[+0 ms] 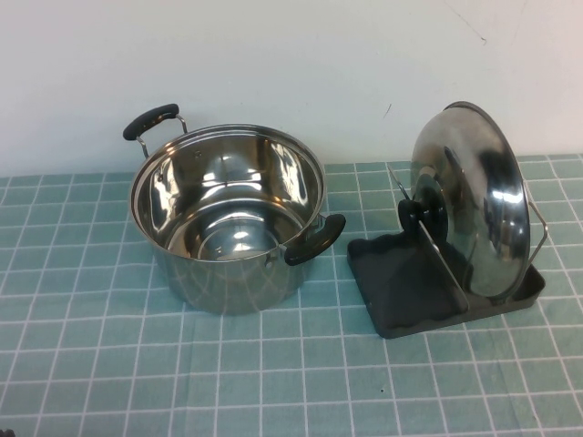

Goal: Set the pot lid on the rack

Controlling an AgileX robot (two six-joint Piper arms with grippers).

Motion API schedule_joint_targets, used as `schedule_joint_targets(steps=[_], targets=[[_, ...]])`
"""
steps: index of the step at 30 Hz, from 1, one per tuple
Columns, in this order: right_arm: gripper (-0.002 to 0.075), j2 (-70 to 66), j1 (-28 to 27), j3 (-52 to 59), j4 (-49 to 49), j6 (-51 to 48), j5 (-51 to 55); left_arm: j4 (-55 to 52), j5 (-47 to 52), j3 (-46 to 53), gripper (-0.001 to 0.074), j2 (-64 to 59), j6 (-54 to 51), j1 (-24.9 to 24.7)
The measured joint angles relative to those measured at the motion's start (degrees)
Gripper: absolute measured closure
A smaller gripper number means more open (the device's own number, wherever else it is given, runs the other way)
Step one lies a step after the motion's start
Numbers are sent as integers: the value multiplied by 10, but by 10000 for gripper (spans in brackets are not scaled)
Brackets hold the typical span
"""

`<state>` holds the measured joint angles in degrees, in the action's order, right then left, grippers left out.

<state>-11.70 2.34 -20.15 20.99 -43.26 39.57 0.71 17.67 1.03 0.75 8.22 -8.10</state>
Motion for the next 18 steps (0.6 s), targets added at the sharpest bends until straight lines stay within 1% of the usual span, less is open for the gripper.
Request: schedule_joint_targets(steps=[9, 18], targets=[[727, 0, 0, 0, 0, 0, 0, 0, 1, 0, 737, 0, -34, 0], [727, 0, 0, 0, 0, 0, 0, 1, 1, 0, 737, 0, -39, 0]])
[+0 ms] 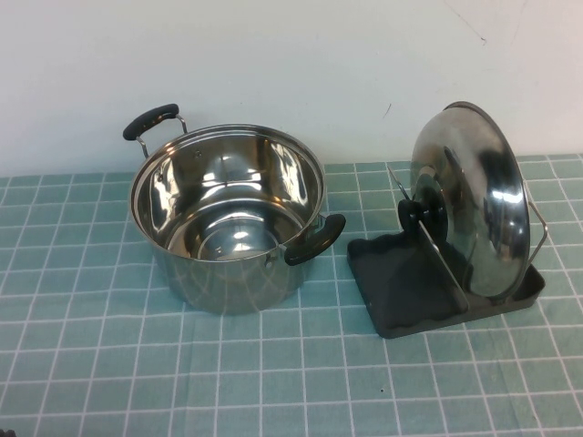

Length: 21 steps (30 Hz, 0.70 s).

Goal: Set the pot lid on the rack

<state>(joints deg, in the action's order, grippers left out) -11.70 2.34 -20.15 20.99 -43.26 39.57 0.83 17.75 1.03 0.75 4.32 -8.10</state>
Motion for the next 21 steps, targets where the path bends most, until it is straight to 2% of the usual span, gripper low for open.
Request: schedule_joint_targets(steps=[17, 21], targets=[[727, 0, 0, 0, 0, 0, 0, 0, 0, 0, 737, 0, -2, 0], [727, 5, 0, 20, -4, 0, -42, 0, 1, 0, 737, 0, -2, 0]])
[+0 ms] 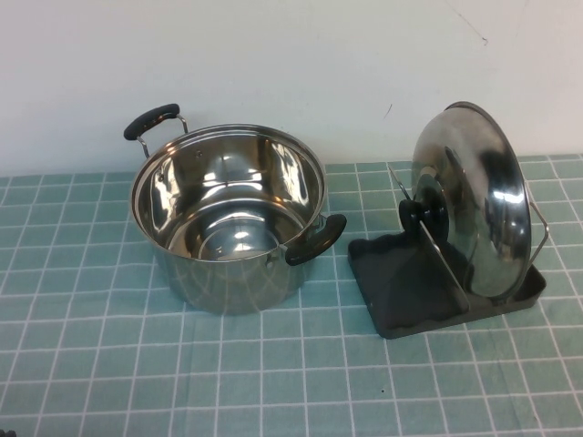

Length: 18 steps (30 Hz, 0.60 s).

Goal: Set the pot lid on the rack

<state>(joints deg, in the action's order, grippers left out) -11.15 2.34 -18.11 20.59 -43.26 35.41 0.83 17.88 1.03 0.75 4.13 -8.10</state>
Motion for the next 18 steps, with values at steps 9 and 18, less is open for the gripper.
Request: schedule_joint_targets(steps=[9, 18], targets=[[727, 93, -31, 130, -62, 38, -132, 0, 0, 0, 737, 0, 7, 0], [727, 119, -41, 192, -177, 233, -147, 0, 1, 0, 737, 0, 10, 0]])
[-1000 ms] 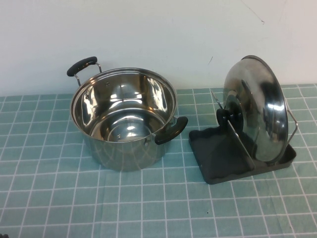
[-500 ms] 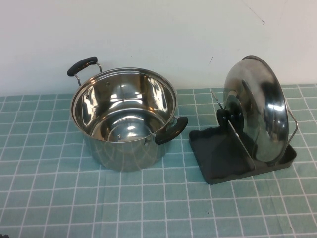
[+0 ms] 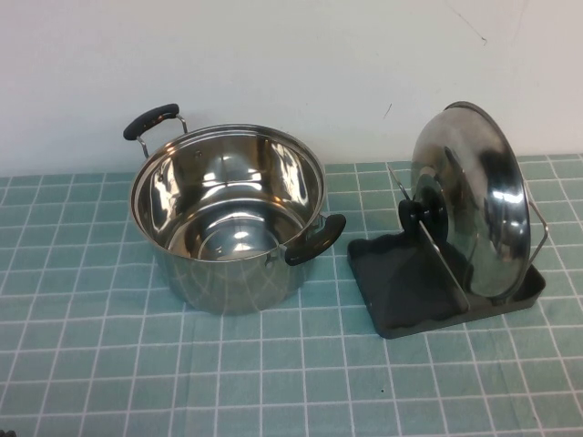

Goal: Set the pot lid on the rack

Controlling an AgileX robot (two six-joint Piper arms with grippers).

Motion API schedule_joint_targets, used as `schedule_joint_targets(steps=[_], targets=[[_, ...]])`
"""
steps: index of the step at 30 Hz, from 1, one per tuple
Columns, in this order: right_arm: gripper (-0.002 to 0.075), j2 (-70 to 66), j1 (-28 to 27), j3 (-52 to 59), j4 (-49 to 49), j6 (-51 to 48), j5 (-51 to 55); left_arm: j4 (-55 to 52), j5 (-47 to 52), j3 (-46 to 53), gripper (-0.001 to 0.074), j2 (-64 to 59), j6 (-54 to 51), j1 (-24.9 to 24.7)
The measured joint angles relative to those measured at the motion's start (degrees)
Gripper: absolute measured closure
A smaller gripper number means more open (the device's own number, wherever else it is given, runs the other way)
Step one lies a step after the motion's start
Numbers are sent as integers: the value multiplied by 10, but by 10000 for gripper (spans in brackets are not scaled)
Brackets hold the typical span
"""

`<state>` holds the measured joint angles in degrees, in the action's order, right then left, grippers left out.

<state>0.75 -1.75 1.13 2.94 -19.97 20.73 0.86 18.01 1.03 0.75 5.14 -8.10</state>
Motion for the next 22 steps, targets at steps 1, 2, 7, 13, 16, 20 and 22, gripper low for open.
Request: schedule_joint_targets(steps=[1, 2, 7, 13, 16, 20, 22], targets=[[727, 0, 0, 0, -1, 9, 0, 0, 0, 0, 737, 0, 0, 0], [727, 0, 0, 0, -4, 17, 0, 0, 0, 0, 737, 0, 0, 0], [727, 0, 0, 0, -9, 36, -1, 0, 0, 0, 737, 0, 0, 0], [727, 0, 0, 0, -10, 52, -1, 0, 0, 0, 737, 0, 0, 0], [727, 0, 0, 0, -10, 57, -1, 0, 0, 0, 737, 0, 0, 0], [727, 0, 0, 0, -10, 65, -1, 0, 0, 0, 737, 0, 0, 0], [727, 0, 0, 0, -10, 67, -1, 0, 0, 0, 737, 0, 0, 0]])
